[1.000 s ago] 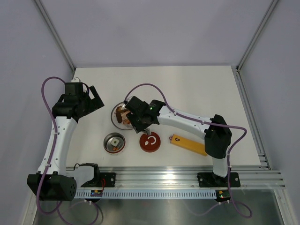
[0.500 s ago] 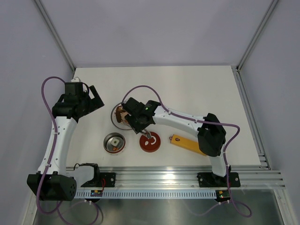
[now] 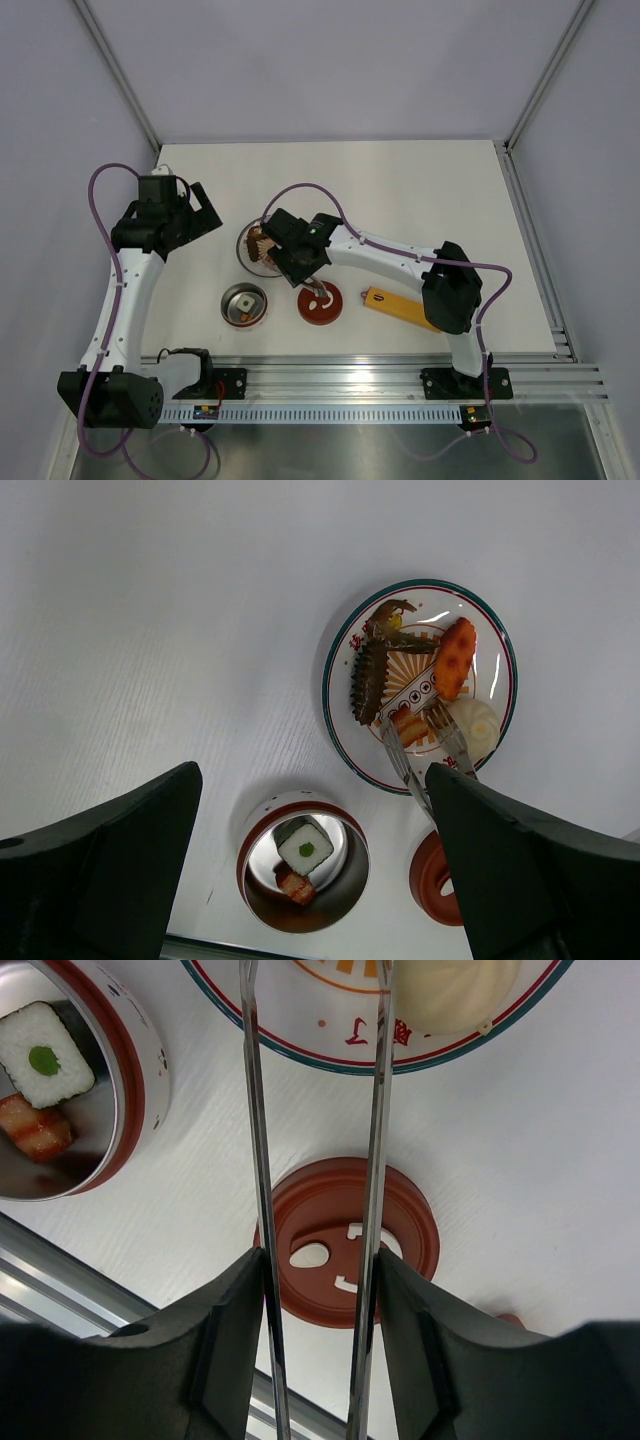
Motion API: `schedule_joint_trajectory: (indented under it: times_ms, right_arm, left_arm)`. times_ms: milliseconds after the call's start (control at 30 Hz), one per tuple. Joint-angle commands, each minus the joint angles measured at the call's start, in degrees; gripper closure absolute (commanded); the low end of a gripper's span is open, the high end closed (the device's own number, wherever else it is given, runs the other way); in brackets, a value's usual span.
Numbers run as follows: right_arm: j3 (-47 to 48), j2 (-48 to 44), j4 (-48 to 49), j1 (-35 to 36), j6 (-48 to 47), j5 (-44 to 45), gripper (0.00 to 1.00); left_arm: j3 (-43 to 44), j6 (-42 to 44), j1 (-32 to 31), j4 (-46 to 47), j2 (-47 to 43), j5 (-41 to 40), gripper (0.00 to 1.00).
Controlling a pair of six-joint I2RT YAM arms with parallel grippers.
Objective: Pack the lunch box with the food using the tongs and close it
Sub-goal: Pick up the fake food from the plate.
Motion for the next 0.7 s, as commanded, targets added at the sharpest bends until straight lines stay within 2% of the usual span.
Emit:
schedule_joint_trajectory:
  times_ms: [0,100,467,667]
  right_arm:
    - [3.1,-1.5,-1.7,-0.3,-1.4,1.2,0.46]
    - [3.2,-1.2,-1.8,-0.3,-1.6,1.2,0.50]
    - [5.0,-3.6,-1.9,-0.2,-1.2,1.5,0.73]
    - [5.2,-6.0,-1.8,-0.3,0.0,2.2,0.76]
  left_arm:
    - [-0.3,0.5,0.3,2.4,-0.7,-0.3,0.01]
    - [-0.5,0.5,0.3,2.3,-0.8,-0.4,0.01]
    - [0.1,0.6,0.3,2.0,-1.0,-0.4,0.01]
    - [0.6,1.2,0.4,1.6,-1.0,-1.4,0.01]
